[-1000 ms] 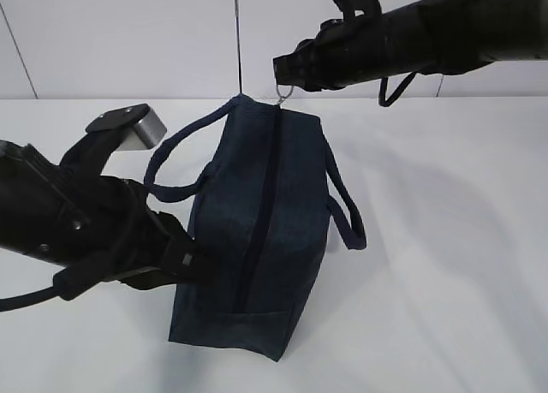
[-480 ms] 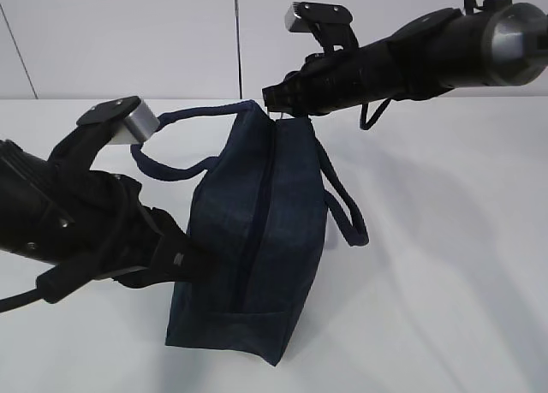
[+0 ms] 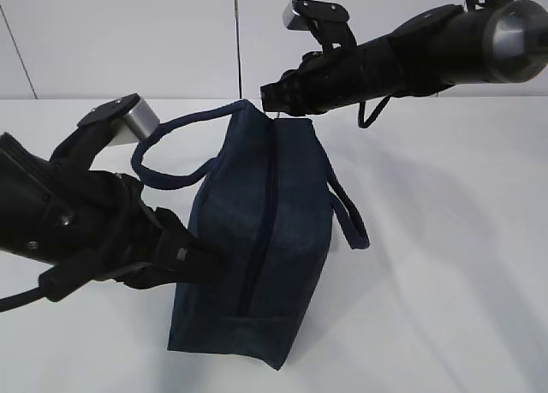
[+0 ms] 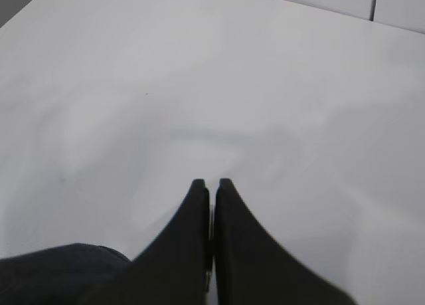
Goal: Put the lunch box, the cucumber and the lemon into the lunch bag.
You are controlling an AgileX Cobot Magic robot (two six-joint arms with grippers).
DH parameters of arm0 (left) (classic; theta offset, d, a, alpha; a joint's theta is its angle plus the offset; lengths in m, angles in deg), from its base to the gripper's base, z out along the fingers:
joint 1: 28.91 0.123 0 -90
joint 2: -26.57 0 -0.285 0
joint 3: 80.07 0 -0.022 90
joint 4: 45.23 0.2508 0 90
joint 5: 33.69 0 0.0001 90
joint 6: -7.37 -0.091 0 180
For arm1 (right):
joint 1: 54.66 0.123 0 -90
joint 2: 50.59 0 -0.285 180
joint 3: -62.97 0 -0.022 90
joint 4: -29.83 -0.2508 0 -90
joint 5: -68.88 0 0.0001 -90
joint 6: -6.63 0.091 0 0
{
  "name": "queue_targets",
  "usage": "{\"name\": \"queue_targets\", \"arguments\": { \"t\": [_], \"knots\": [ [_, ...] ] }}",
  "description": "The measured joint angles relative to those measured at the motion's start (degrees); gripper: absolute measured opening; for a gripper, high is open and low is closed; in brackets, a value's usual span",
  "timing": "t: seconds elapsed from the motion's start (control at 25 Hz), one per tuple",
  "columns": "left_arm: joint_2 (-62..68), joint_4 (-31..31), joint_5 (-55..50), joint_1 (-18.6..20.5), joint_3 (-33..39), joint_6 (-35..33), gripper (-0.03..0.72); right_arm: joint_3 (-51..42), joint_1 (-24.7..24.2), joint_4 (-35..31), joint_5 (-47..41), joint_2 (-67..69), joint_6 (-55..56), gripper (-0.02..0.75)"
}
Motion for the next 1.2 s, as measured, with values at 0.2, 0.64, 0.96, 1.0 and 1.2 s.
{"name": "queue_targets", "arguments": {
  "t": [0.2,0.64,0.96,1.0,1.2],
  "knots": [
    [-0.5,-1.4,-0.4,0.0,0.0,0.0,0.287,0.0,0.0,0.0,-1.6,0.0,0.0,0.0],
    [-9.2,0.0,1.5,0.5,-3.6,3.9,0.357,0.0,0.0,0.0,-3.2,0.0,0.0,0.0],
    [-2.6,22.0,-6.3,1.7,-17.3,20.3,0.329,0.0,-0.1,-0.1,-4.2,0.0,0.0,0.0],
    [-1.2,23.4,-7.7,1.7,-18.9,21.3,0.329,0.0,-0.1,-0.1,-4.3,0.0,0.0,0.0],
    [5.2,26.1,-11.6,1.7,-25.4,23.7,0.328,0.0,-0.1,-0.2,-4.3,0.0,0.0,0.0]
  ]
}}
